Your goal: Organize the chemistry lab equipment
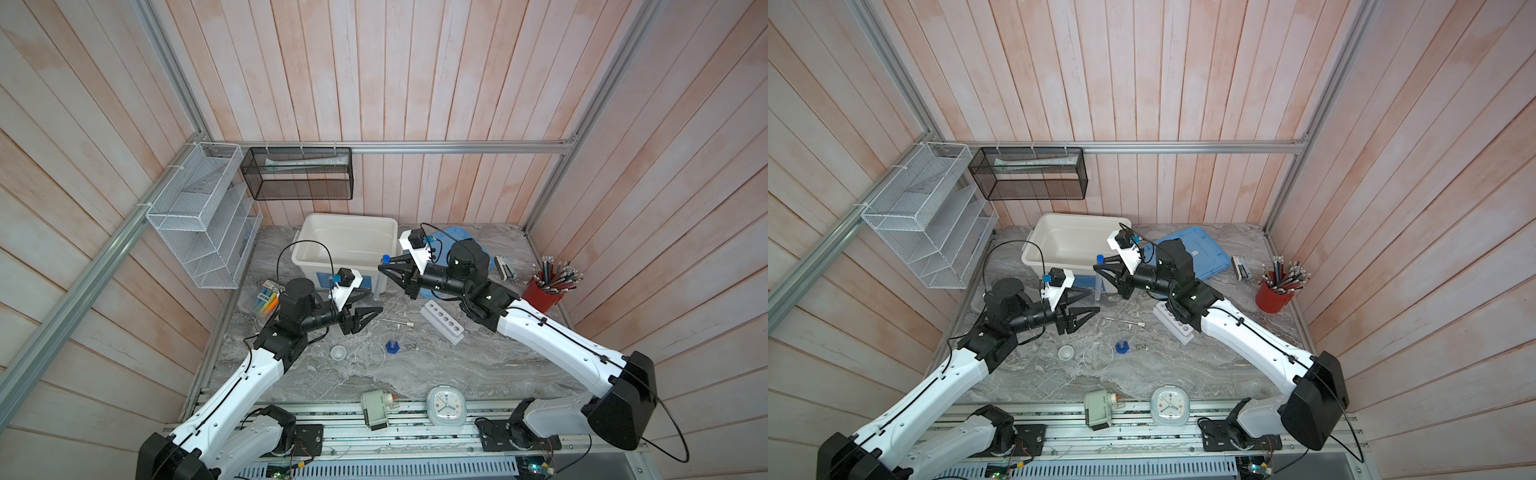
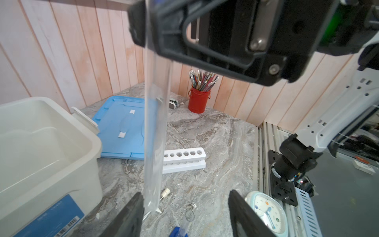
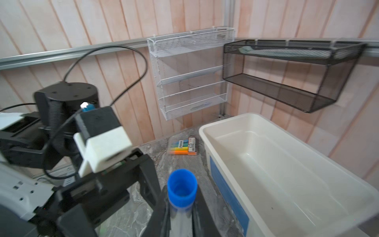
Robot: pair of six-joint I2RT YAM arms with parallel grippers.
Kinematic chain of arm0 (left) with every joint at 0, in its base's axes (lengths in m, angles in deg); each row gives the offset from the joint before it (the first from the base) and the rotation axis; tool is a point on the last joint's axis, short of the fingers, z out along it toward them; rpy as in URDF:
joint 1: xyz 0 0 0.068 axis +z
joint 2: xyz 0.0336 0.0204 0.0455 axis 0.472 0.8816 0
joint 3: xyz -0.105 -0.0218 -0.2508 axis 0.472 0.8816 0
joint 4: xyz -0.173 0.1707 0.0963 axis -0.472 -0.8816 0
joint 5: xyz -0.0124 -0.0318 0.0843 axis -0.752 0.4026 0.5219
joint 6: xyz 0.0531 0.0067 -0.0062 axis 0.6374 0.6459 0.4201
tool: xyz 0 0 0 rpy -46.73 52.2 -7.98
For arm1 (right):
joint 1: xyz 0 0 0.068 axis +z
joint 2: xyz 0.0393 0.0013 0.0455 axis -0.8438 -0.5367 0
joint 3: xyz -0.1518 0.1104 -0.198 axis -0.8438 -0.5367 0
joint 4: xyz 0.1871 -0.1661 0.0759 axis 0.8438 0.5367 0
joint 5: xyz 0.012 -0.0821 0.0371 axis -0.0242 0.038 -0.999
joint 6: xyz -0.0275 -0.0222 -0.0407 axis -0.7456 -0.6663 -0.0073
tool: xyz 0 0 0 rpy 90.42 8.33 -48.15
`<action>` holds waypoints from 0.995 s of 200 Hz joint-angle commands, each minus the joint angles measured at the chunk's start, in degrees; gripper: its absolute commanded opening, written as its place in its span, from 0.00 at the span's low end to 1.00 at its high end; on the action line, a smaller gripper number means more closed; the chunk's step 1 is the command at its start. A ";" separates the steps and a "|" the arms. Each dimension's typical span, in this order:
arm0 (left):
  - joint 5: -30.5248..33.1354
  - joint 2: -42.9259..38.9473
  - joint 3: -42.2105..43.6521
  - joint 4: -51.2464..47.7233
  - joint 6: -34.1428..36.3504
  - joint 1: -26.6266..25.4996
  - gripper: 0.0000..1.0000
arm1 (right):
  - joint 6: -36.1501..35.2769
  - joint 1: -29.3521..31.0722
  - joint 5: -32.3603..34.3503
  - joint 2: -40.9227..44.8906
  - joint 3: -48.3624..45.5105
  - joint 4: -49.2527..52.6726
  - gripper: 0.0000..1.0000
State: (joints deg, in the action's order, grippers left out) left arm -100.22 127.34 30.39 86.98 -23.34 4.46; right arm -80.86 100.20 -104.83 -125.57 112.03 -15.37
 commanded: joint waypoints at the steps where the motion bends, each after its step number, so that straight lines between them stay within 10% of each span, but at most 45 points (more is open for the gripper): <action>1: 9.08 -1.88 -0.66 0.87 -0.70 0.79 0.67 | -1.16 -1.88 10.98 4.20 -3.46 3.51 0.06; 95: 29.64 4.76 -11.42 -2.06 -4.65 1.38 0.74 | 5.46 -4.38 32.87 15.42 -23.04 2.29 0.05; 199: 29.62 3.82 -5.23 2.57 -4.99 3.22 0.74 | 8.02 -7.96 38.23 16.10 -31.66 -5.33 0.06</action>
State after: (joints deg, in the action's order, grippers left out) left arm -70.67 131.82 24.59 87.64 -27.91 7.17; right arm -74.11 93.31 -67.63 -110.29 81.65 -16.94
